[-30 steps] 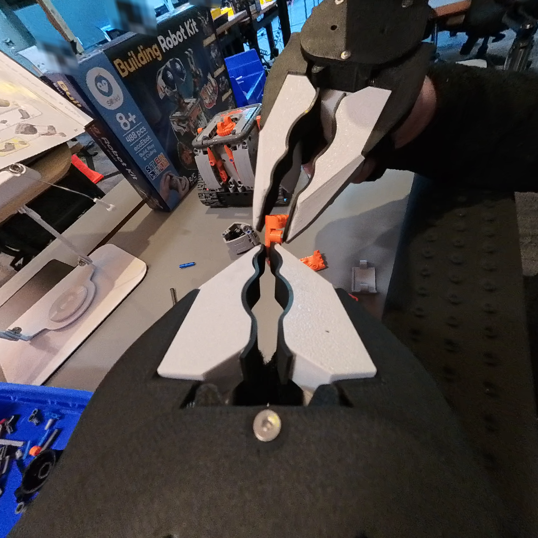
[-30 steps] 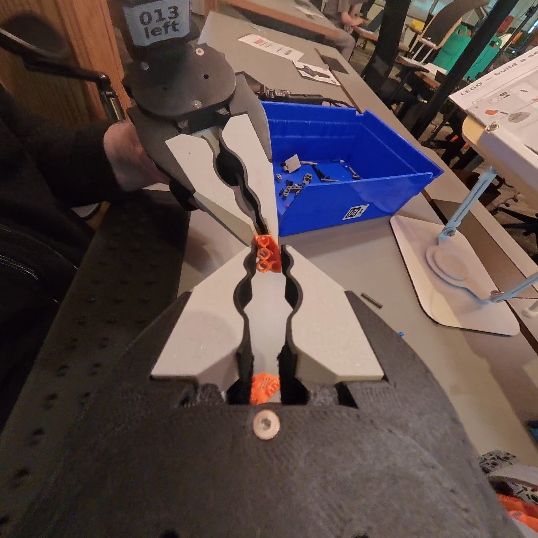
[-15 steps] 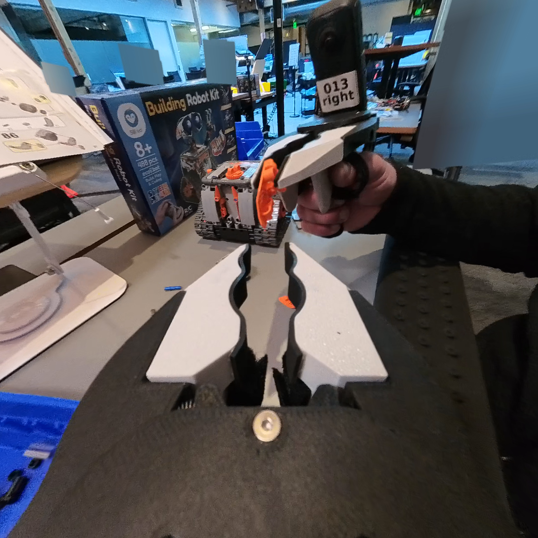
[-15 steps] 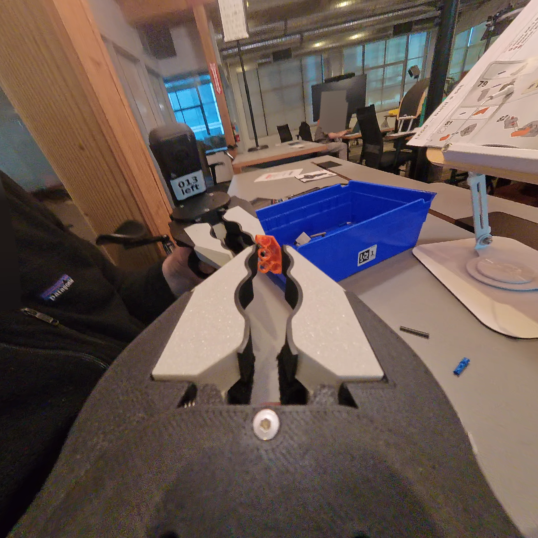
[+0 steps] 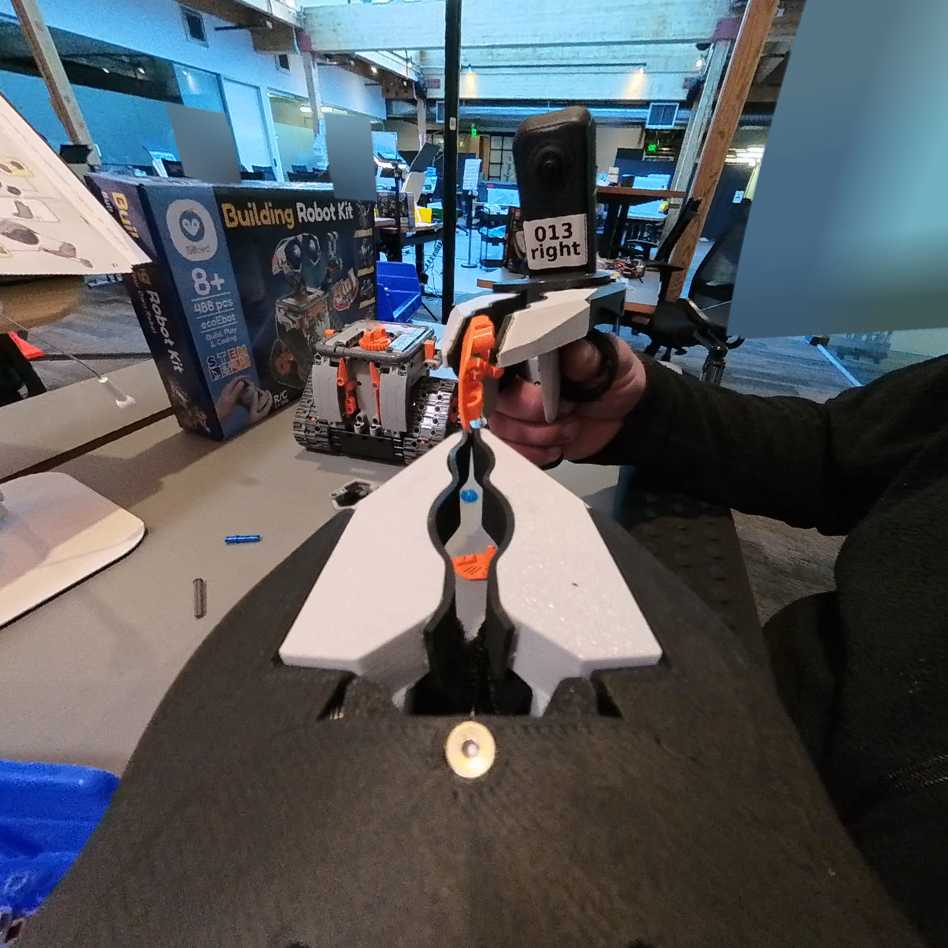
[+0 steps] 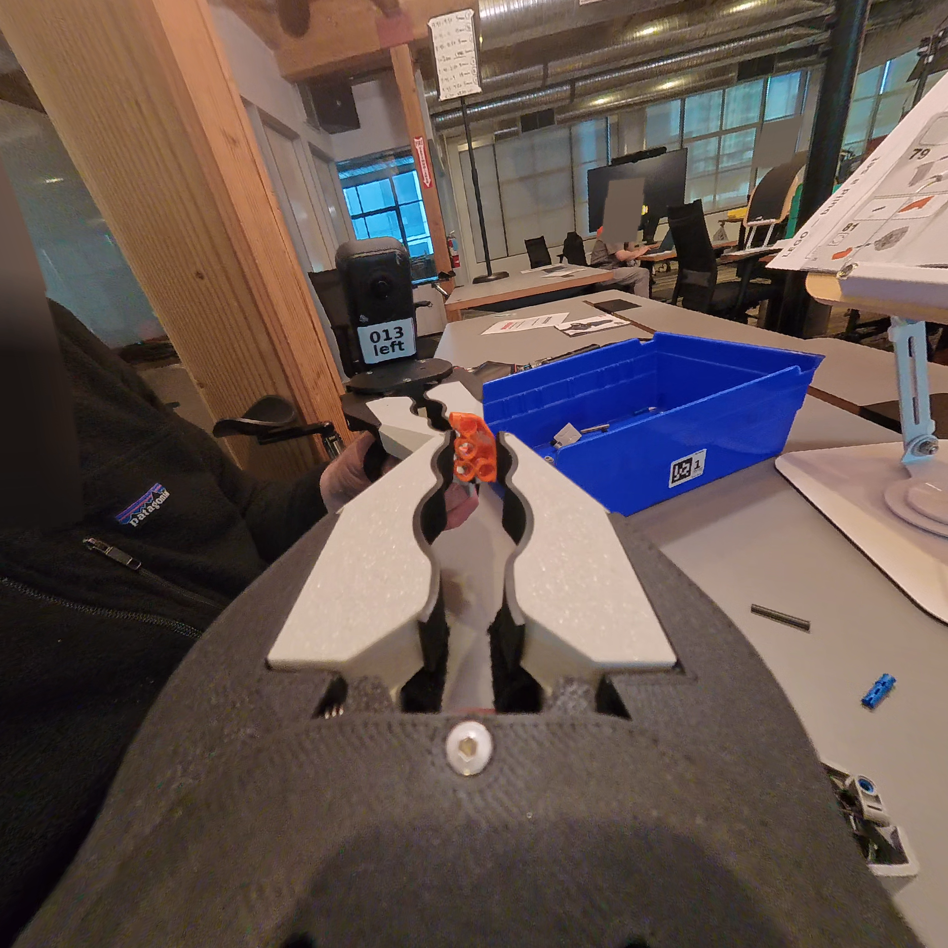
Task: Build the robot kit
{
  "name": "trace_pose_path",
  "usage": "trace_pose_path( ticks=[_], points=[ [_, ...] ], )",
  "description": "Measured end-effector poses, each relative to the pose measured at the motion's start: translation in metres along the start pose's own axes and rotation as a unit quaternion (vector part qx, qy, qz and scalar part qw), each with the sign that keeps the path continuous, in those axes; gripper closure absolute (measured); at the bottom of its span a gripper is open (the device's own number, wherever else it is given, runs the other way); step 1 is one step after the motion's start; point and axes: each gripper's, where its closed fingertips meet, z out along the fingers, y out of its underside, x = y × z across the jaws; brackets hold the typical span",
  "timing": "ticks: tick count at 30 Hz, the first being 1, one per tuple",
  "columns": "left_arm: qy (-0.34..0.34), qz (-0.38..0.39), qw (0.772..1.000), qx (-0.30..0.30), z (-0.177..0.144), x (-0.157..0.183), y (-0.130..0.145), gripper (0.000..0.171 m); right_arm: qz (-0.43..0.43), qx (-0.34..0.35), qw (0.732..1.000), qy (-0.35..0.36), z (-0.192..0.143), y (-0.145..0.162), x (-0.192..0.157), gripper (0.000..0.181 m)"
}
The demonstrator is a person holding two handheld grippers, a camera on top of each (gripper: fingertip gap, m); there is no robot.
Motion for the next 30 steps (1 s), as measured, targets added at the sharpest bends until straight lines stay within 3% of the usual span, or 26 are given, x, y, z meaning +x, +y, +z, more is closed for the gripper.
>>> trace_pose_path(
  ticks=[22,30],
  points=[
    [-0.006,-0.009,1.000,0.029,-0.0057,-0.0049,-0.0073,0.171,-0.015,-0.018,1.000,0.008,0.0001,0.0048,0.0009,0.168],
    [-0.019,0.000,0.999,0.036,-0.0057,-0.0077,-0.0104,0.155,-0.020,-0.025,0.999,0.013,-0.0002,0.0062,0.0016,0.168]
  ],
)
